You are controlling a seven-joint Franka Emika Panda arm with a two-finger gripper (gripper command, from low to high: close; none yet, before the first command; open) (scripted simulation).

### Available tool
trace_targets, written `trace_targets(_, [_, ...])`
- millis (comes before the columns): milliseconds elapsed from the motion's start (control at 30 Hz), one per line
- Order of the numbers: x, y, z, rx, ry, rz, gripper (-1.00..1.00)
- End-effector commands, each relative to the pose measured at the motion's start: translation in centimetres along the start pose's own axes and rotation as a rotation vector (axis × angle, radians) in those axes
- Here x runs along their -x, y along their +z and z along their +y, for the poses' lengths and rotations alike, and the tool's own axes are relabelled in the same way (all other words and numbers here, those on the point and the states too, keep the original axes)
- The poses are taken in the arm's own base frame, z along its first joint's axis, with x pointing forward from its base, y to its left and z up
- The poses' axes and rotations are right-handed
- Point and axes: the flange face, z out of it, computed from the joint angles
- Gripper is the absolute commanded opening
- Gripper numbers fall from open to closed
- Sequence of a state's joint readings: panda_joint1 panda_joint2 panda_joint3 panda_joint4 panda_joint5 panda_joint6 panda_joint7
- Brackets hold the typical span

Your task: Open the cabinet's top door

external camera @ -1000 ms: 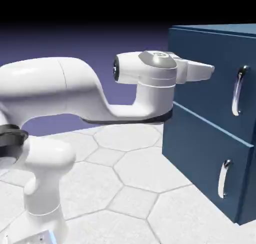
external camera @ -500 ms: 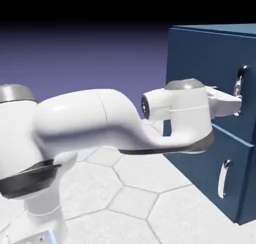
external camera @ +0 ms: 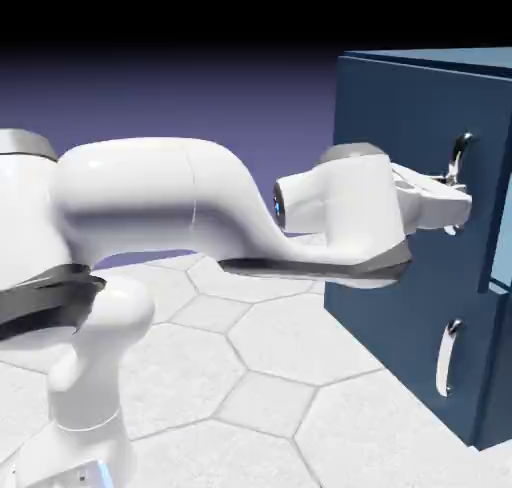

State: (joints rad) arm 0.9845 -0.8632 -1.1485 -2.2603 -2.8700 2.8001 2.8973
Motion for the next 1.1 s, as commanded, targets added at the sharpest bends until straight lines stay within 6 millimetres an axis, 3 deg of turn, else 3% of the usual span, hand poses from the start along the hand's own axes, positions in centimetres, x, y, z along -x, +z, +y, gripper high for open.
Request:
trace_targets(0, [0.2, -0.7, -0.2, 0.011, 0.002, 0.011, -1.00])
trace_targets(567, [3.8, -11.8, -3.8, 0.183, 0.002, 0.181, -1.00])
trace_targets(800, [6.1, -16.5, -6.1, 0.263, 0.003, 0.262, -1.00])
trace_targets(1067, [8.6, -20.6, -8.7, 0.340, 0.003, 0.338, -1.00])
